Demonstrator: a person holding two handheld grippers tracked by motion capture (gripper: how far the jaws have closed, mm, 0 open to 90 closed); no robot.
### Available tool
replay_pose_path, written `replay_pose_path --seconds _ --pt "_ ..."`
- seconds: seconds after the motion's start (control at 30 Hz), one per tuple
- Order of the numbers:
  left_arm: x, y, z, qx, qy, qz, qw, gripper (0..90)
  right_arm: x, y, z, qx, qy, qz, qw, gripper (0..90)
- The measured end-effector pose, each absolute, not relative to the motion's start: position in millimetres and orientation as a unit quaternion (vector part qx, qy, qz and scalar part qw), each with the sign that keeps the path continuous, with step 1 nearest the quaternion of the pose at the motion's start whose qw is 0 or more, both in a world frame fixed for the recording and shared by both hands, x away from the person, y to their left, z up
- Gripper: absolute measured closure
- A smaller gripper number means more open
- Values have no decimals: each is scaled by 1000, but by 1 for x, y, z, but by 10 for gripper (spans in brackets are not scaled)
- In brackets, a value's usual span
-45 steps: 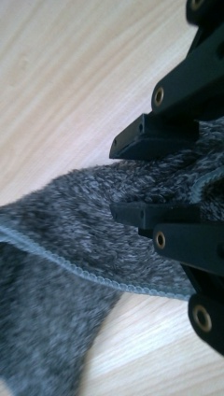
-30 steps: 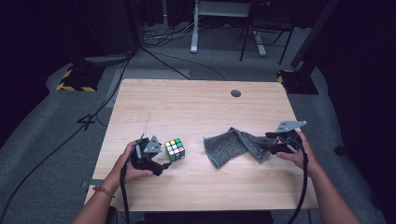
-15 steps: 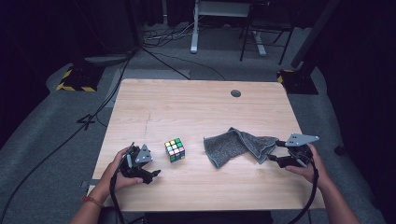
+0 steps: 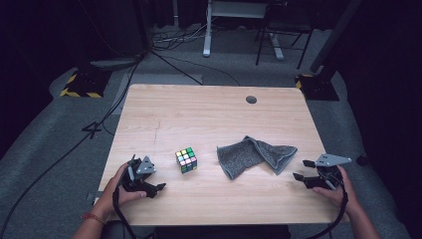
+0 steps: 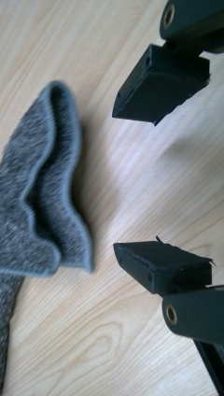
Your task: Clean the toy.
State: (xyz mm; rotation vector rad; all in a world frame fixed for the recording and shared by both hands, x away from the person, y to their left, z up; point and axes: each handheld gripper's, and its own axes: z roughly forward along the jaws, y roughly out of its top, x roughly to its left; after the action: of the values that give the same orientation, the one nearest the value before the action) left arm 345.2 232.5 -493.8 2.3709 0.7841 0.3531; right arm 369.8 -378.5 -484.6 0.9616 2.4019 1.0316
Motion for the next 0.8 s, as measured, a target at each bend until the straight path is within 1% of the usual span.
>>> replay_pose_path --seconds 0.23,0.3,0.37,0.8 --pt "346 239 -500 882 317 109 331 159 362 -394 -495 370 831 380 167 277" --pt "345 240 -501 881 313 112 337 152 360 -398 -498 378 827 382 164 267" --pt "345 241 -503 877 313 115 344 148 359 -397 -501 389 827 365 176 245" --pt "343 241 -504 871 323 120 351 147 357 -397 -503 392 825 367 177 238"
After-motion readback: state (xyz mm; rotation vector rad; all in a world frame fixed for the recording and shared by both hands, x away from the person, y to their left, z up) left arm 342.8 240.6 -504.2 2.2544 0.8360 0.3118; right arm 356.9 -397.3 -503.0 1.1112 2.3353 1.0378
